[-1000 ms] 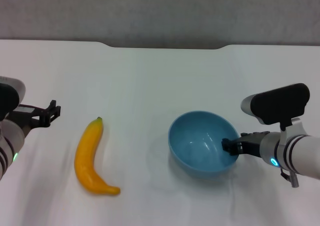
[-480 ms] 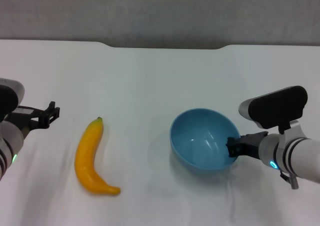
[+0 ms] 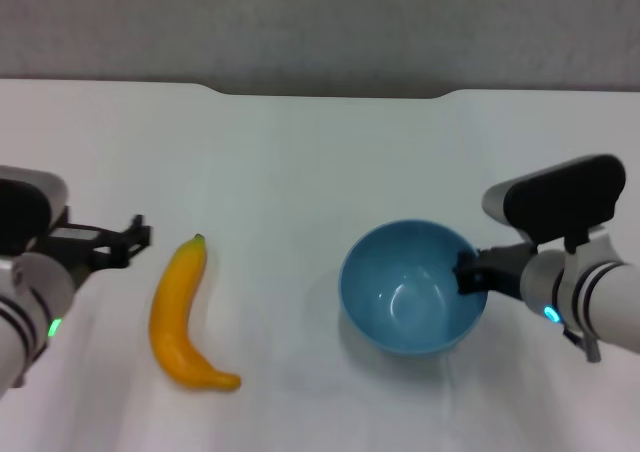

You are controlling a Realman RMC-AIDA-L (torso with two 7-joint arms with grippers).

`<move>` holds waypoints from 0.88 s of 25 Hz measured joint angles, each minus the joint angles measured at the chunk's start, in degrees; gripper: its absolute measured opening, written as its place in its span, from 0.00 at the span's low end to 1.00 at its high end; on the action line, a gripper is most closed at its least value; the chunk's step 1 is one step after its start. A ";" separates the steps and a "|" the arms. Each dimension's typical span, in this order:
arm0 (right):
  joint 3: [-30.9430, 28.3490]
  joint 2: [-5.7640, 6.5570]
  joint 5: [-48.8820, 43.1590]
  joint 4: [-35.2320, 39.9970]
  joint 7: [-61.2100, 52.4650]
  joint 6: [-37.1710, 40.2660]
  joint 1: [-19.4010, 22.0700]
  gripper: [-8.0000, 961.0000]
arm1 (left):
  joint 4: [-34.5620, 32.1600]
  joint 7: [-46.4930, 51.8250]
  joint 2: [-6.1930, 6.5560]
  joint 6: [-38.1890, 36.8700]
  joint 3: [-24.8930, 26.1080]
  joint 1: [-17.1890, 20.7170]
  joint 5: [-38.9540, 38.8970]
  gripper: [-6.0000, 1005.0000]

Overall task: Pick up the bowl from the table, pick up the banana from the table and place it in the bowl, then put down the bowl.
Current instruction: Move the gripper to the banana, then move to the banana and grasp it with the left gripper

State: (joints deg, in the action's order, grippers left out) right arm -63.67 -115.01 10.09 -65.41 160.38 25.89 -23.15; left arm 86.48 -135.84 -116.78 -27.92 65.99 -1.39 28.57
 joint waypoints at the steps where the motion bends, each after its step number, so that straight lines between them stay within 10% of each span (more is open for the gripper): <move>1: -0.40 0.03 -1.01 -1.34 0.01 0.52 0.45 0.09 | 0.11 -0.27 0.05 -0.04 -0.45 -0.49 -1.40 0.88; 22: -2.33 -0.12 -13.95 -18.07 -0.38 3.16 5.44 0.06 | -10.87 0.36 -0.29 -0.87 -0.75 -7.04 -13.82 0.89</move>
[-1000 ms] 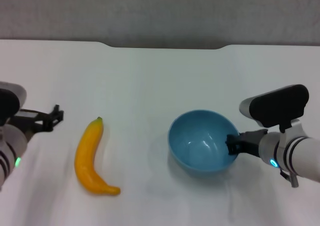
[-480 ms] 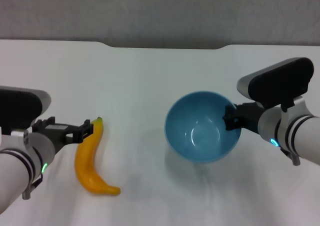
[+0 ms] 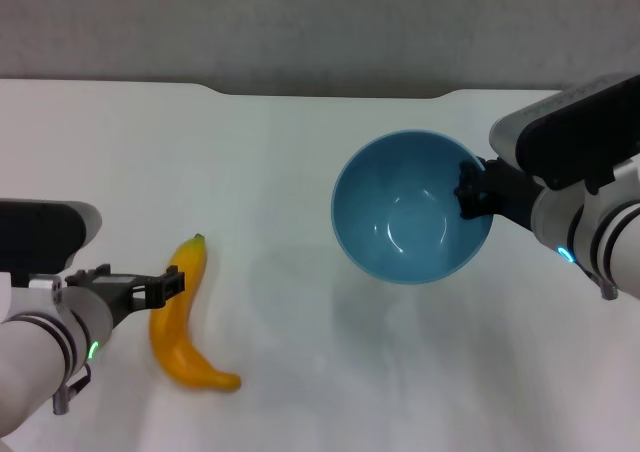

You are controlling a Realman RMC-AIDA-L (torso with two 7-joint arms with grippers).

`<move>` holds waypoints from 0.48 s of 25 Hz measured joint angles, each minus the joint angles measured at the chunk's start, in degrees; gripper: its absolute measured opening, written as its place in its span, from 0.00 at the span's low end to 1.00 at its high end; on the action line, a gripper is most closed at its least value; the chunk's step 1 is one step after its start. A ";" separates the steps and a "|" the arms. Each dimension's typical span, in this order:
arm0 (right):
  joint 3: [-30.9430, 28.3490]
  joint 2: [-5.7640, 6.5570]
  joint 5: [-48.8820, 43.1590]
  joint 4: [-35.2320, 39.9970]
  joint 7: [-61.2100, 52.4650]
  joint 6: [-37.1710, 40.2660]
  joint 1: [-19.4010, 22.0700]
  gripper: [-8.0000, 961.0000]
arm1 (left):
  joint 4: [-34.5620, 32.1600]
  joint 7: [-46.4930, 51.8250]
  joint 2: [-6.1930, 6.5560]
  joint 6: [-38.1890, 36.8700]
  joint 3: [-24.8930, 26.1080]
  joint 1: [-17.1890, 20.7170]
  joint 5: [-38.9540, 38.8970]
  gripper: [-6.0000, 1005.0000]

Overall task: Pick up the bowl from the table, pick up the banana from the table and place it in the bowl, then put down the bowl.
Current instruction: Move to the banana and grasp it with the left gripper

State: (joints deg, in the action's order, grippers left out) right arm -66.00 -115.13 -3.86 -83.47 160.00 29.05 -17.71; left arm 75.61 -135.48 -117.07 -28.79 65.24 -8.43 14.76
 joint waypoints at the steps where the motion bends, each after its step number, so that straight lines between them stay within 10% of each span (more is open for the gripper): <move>1: 0.00 0.00 -0.09 -0.04 -0.02 0.11 0.01 0.06 | -1.11 0.41 0.01 0.14 0.31 -0.60 -0.76 0.89; 12: 0.02 0.00 -0.16 0.15 -0.07 0.22 0.05 0.06 | -6.01 0.13 0.10 1.38 -0.03 -3.57 -4.65 0.89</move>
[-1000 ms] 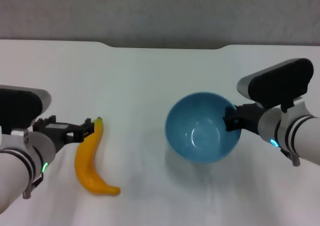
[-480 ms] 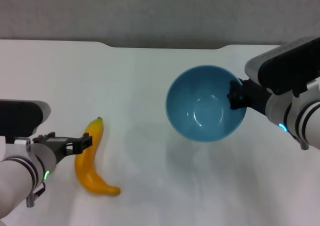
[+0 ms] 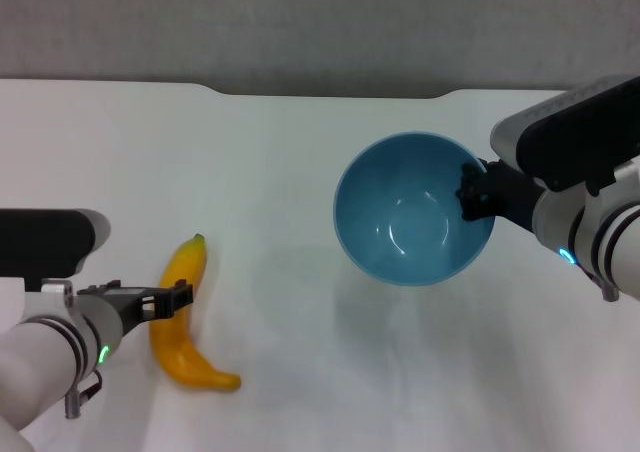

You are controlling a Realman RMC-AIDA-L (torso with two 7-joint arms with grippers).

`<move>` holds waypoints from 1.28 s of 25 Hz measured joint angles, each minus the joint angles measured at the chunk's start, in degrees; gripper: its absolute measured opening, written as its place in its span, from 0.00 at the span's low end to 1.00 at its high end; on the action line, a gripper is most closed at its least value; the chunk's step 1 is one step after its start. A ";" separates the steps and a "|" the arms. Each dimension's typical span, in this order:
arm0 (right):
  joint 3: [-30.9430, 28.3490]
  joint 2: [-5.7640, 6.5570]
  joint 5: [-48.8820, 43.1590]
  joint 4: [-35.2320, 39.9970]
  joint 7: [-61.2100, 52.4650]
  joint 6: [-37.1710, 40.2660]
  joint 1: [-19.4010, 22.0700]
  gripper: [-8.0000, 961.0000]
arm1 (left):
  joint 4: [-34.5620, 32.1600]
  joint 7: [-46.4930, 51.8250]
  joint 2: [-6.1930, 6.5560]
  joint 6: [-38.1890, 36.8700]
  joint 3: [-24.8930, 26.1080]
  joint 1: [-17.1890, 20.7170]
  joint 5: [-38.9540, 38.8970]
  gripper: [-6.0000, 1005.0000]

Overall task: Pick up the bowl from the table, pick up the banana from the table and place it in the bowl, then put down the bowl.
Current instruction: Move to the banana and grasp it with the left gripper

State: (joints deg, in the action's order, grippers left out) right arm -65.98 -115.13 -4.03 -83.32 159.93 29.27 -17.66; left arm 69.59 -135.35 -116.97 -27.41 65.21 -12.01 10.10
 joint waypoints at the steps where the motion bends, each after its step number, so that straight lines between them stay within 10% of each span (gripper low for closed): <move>1: -0.02 0.00 -0.01 0.06 -0.01 0.00 0.00 0.06 | -0.14 -0.03 -0.02 0.18 -0.20 -0.01 -0.01 0.89; 32: 0.61 0.00 -0.02 0.01 -0.06 -0.49 0.49 0.09 | -5.69 -0.09 0.05 1.81 -1.75 -1.93 -1.36 0.77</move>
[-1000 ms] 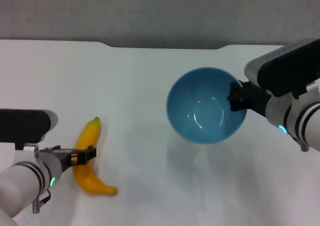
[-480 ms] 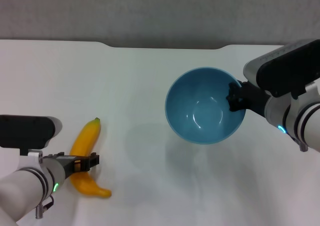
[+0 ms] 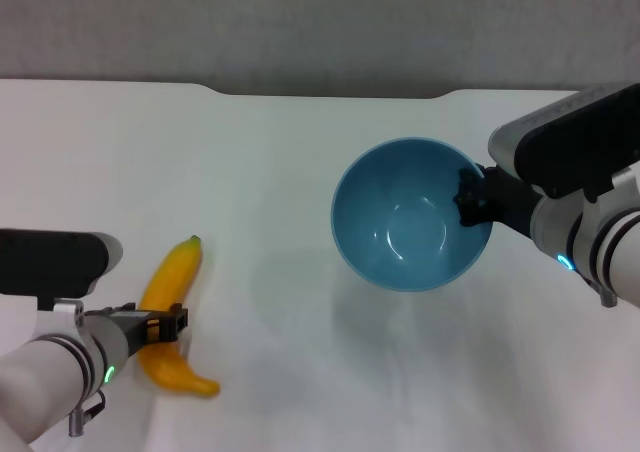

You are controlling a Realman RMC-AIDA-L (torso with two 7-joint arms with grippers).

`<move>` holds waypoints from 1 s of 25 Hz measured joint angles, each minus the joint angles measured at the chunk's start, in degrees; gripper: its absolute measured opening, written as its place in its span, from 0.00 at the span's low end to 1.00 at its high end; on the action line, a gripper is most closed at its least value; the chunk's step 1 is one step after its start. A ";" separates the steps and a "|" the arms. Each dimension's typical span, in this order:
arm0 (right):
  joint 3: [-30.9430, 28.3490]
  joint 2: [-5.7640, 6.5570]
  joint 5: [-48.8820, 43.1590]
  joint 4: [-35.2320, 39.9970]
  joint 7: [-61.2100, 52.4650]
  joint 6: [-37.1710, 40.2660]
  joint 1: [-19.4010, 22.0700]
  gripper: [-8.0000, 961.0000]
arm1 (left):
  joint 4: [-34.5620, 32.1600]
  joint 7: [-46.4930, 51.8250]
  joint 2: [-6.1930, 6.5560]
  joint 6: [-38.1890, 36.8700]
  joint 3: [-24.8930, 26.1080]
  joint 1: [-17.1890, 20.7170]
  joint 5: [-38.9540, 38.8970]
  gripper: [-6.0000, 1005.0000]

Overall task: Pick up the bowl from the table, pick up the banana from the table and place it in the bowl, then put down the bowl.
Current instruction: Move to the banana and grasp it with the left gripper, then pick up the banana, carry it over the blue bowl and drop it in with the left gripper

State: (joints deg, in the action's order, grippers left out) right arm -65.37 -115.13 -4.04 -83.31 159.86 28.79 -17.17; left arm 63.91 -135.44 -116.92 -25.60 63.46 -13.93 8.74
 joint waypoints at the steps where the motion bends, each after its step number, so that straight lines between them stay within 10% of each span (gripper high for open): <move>1: 0.00 0.00 0.00 0.00 0.00 -0.01 0.01 0.09 | 0.08 0.00 0.01 0.00 0.00 0.03 0.06 0.73; 8: -0.01 0.00 0.00 0.05 0.00 -0.07 0.10 0.09 | 0.28 0.00 0.06 0.71 0.07 0.19 0.07 0.51; 18: 1.21 -0.01 3.68 5.31 -0.20 -4.29 0.20 0.10 | 25.74 -5.88 0.48 3.38 4.37 12.13 -0.11 0.52; 25: 3.25 0.01 9.00 10.43 -0.22 -8.88 -2.38 0.10 | 30.65 -6.00 0.47 9.40 0.93 14.84 -0.09 0.53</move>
State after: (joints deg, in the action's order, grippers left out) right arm -62.13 -115.12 4.96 -72.88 159.64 19.91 -19.56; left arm 94.55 -141.44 -116.45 -16.20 64.39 0.91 8.66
